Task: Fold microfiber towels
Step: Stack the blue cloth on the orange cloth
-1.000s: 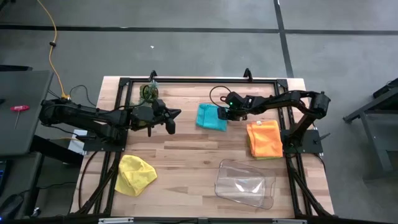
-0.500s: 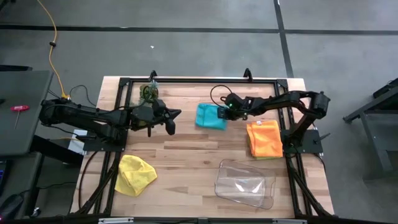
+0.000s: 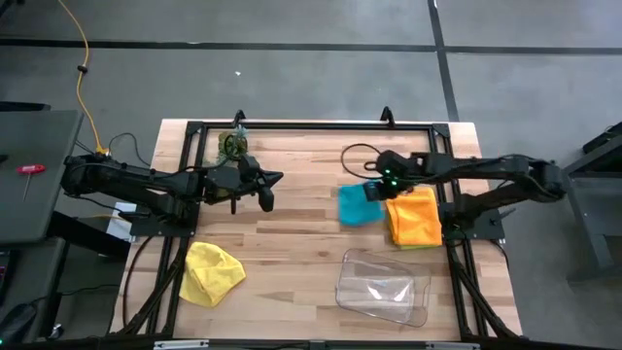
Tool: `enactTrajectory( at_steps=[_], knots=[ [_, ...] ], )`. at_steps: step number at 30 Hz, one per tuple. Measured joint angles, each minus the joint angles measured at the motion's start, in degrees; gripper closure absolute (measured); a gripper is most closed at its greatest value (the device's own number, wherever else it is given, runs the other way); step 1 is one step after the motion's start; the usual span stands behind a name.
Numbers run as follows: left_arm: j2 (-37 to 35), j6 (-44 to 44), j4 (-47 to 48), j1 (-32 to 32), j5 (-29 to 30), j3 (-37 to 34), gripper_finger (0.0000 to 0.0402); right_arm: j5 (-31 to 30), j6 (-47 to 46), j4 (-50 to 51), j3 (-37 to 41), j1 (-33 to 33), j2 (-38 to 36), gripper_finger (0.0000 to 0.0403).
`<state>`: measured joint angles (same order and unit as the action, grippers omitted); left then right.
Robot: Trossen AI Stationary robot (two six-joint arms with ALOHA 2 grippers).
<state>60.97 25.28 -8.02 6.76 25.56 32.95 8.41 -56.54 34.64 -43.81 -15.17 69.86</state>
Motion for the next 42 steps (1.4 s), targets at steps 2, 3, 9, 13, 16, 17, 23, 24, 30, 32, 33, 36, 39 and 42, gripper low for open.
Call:
enactTrajectory(
  at_steps=[2, 3, 9, 13, 16, 17, 23, 24, 30, 32, 33, 36, 39, 42],
  knots=[
    [0.0, 0.0, 0.1, 0.0, 0.0, 0.0, 0.0401, -0.1, -0.6, 4.4, 0.0, 0.9, -3.5, 0.0402],
    [0.0, 0.0, 0.1, 0.0, 0.0, 0.0, 0.0401, -0.4, -1.5, 6.6, 0.0, 1.4, -5.1, 0.0402],
    [0.0, 0.0, 0.3, 0.0, 0.0, 0.0, 0.0401, -2.4, -5.0, 17.9, 0.0, 3.7, -13.6, 0.0402],
    [0.0, 0.0, 0.3, 0.0, 0.0, 0.0, 0.0401, -1.9, -6.6, 24.8, 0.0, 5.2, -18.5, 0.0403],
    [0.0, 0.0, 0.4, 0.0, 0.0, 0.0, 0.0401, -1.9, -8.1, 30.5, 0.0, 6.5, -22.1, 0.0403],
    [0.0, 0.0, 0.4, 0.0, 0.0, 0.0, 0.0401, -1.9, -8.8, 31.9, 0.0, 6.8, -23.2, 0.0403],
    [0.0, 0.0, 0.5, 0.0, 0.1, 0.0, 0.0401, -2.2, -13.8, 39.8, 0.0, 8.5, -29.7, 0.0403],
    [0.0, 0.0, 0.5, 0.0, 0.1, 0.0, 0.0401, -2.3, -14.4, 41.9, 0.0, 8.8, -30.3, 0.0403],
    [0.0, 0.0, 0.5, 0.0, 0.1, 0.0, 0.0401, -1.7, -15.6, 51.0, 0.0, 10.0, -31.2, 0.0403],
    [0.0, 0.0, 0.5, 0.0, 0.2, 0.0, 0.0401, -1.7, -15.5, 52.1, 0.0, 10.2, -30.7, 0.0403],
    [0.0, 0.0, 0.5, 0.0, 0.2, 0.0, 0.0401, -1.7, -15.4, 52.0, 0.0, 10.2, -30.5, 0.0403],
    [0.0, 0.0, 0.5, 0.0, 0.2, 0.0, 0.0401, -1.7, -14.4, 51.0, 0.7, 10.3, -29.7, 0.0403],
    [0.0, 0.0, 0.5, 0.0, 0.2, 0.0, 0.0401, -1.7, -14.0, 50.4, 1.0, 10.3, -28.6, 0.0403],
    [0.0, 0.0, 0.5, 0.0, 0.2, 0.0, 0.0401, -1.7, -14.0, 50.4, 1.0, 10.3, -27.8, 0.0403]
  ],
)
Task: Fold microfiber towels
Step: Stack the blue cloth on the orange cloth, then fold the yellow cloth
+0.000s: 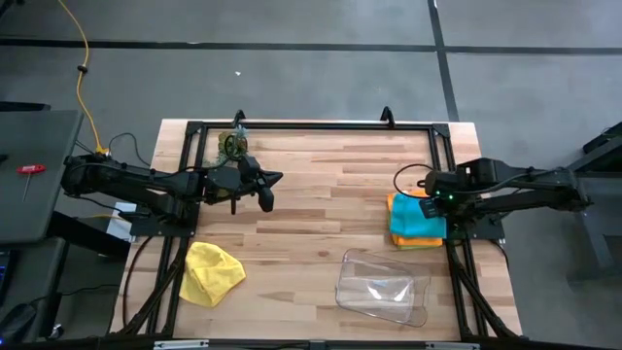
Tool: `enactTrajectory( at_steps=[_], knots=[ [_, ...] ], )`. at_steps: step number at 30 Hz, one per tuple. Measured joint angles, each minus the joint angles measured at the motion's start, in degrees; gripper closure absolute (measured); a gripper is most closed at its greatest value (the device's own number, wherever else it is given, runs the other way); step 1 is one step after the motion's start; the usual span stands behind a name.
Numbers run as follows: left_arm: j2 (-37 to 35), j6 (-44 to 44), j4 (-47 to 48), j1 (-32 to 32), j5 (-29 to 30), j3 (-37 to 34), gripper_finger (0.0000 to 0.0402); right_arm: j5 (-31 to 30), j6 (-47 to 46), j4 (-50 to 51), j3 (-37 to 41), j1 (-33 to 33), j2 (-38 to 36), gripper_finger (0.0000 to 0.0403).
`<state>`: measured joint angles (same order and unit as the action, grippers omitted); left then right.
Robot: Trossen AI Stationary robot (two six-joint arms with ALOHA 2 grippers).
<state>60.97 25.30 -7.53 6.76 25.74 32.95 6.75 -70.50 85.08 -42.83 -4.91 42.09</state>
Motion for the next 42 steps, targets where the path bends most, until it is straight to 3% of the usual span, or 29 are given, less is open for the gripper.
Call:
enactTrajectory(
  at_steps=[5, 12, 15, 20, 23, 29, 37, 39, 42],
  knots=[
    [0.0, 0.0, 0.0, 0.0, 0.0, 0.0, 0.0401, -0.5, -1.1, 0.0, 0.0, 0.0, 0.3, 0.0388],
    [0.0, 0.0, 0.0, 0.0, 0.0, 0.0, 0.0401, -2.3, -1.1, 0.2, -1.5, 0.0, 0.3, 0.0274],
    [0.0, 0.0, 0.0, 0.0, 0.0, 0.0, 0.0401, -6.0, -0.8, 2.9, -5.0, 0.0, 0.3, 0.0231],
    [0.0, 0.0, 0.0, 0.0, 0.0, 0.0, 0.0401, -11.2, -1.2, 3.6, -11.5, 0.0, 0.3, 0.02],
    [0.0, 0.0, 0.0, 0.0, 0.0, 0.0, 0.0401, -10.6, 1.3, -6.8, -12.7, 0.1, 0.3, 0.0201],
    [0.0, 0.0, 0.0, 0.0, -0.6, 0.0, 0.0401, -11.5, 12.3, -42.7, -8.9, 1.2, 5.1, 0.0214],
    [0.0, 0.0, 0.2, 0.0, -11.7, 0.1, 0.0396, -6.4, 28.1, -78.0, -7.0, 1.6, 21.7, 0.0219],
    [0.0, 0.7, 5.0, -0.1, -16.1, 1.9, 0.0382, -4.6, 30.2, -82.7, -7.0, 1.9, 24.9, 0.0219],
    [0.0, 0.0, 20.7, -1.6, -21.4, 8.4, 0.0348, -3.2, 31.5, -84.6, -6.9, 2.0, 28.1, 0.0219]
  ],
)
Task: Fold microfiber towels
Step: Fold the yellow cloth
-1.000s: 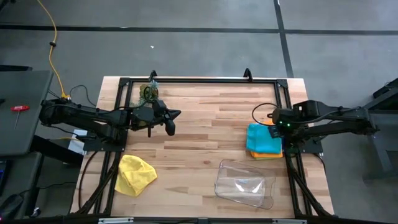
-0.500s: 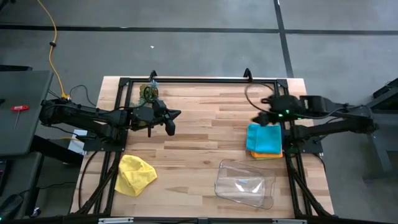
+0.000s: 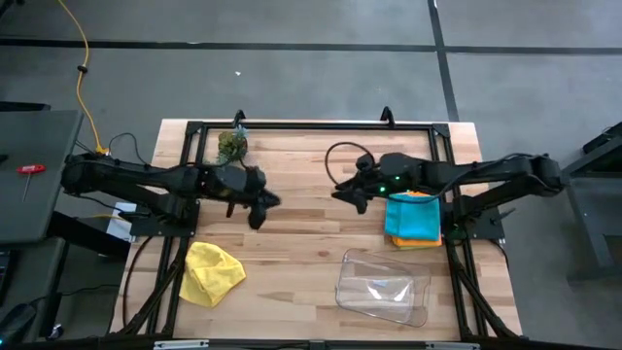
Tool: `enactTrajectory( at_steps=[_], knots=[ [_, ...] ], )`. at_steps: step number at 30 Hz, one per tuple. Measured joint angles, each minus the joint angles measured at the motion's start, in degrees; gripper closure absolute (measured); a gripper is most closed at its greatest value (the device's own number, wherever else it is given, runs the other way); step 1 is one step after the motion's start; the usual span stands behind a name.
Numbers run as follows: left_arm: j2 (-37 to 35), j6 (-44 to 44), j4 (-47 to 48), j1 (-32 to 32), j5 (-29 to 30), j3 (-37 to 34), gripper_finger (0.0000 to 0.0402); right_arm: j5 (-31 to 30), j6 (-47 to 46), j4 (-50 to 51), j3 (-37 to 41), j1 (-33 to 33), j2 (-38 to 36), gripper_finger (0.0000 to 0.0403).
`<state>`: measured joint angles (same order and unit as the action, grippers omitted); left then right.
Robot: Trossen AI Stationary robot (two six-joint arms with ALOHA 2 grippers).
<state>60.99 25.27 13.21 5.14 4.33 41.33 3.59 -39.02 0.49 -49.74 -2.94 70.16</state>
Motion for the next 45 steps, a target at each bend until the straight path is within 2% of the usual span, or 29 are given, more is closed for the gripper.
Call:
enactTrajectory(
  at_steps=[4, 7, 10, 16, 18, 22, 26, 30, 33, 38, 45],
  knots=[
    [0.0, -0.9, 21.0, -6.3, -2.6, 8.5, 0.029, 0.0, 2.2, 0.4, 0.0, -0.3, 0.9, 0.0219],
    [0.0, 3.5, 31.0, -14.7, -2.5, 12.7, 0.0251, 0.0, 3.5, 0.5, 0.0, -0.9, 0.8, 0.0219],
    [0.4, 7.9, 36.8, -25.9, -2.2, 13.7, 0.0224, 0.0, 4.7, 0.5, 0.0, -1.5, 0.7, 0.0219],
    [7.7, 13.5, 39.1, -47.3, 1.5, 12.2, 0.0215, 0.0, 7.1, 1.0, 0.0, -2.3, 0.7, 0.0219],
    [11.7, 15.4, 38.9, -52.4, 3.6, 12.1, 0.0217, 0.0, 7.1, 1.1, 0.0, -2.7, 0.7, 0.0219],
    [19.9, 21.0, 32.4, -59.3, 5.3, 12.1, 0.0221, 0.0, 7.1, 2.5, 0.0, -3.0, 0.7, 0.0219],
    [27.9, 24.1, 30.7, -63.4, 8.1, 14.8, 0.0228, -0.5, 7.1, 3.6, 0.0, -3.1, 0.7, 0.0219],
    [34.5, 24.1, 32.9, -64.1, 13.0, 18.9, 0.0235, -1.7, 7.0, 3.8, 0.0, -3.4, 0.7, 0.0219],
    [38.7, 24.4, 35.0, -64.0, 12.7, 20.1, 0.024, -1.9, 7.0, 4.0, 0.0, -3.5, 0.7, 0.0219],
    [41.5, 25.6, 35.9, -64.2, 9.5, 20.5, 0.0241, -1.9, 7.0, 4.6, 0.0, -3.5, 0.7, 0.0219],
    [40.7, 31.0, 41.0, -64.5, 10.7, 20.5, 0.0241, -1.9, 7.0, 4.9, 0.0, -3.5, 0.7, 0.0219]
  ],
)
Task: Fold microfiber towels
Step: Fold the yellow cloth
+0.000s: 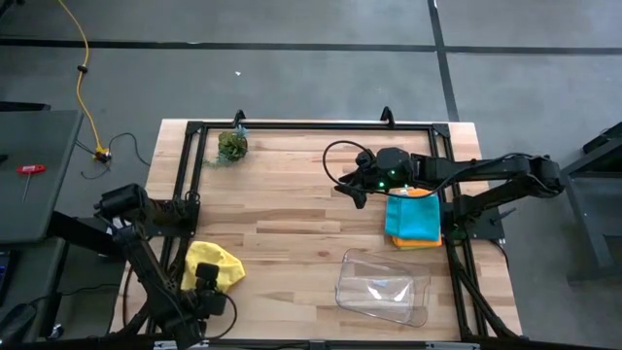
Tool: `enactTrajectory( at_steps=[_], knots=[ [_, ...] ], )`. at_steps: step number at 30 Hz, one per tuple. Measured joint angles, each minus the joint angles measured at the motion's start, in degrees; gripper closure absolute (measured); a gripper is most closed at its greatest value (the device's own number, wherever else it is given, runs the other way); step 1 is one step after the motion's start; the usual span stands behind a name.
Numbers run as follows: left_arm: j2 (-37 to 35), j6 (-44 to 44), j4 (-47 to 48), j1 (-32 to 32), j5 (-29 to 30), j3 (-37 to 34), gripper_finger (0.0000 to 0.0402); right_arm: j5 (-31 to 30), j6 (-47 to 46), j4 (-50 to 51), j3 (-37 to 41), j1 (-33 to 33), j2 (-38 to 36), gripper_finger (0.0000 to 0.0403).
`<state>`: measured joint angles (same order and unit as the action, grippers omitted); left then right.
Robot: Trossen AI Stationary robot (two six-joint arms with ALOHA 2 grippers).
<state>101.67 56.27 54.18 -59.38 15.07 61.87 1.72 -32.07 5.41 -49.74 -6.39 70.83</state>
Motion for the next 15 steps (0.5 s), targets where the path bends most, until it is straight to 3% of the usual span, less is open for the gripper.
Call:
enactTrajectory(
  at_steps=[11, 15],
  knots=[
    [-0.3, 0.6, 2.1, -1.9, -0.7, 0.0, 0.0241, 0.0, 0.1, 0.2, 0.0, 0.0, 0.0, 0.0219],
    [-0.3, 1.7, 4.0, -1.9, 1.6, 0.0, 0.0241, 0.0, 0.1, 0.4, 0.0, 0.0, 0.0, 0.0219]
  ],
)
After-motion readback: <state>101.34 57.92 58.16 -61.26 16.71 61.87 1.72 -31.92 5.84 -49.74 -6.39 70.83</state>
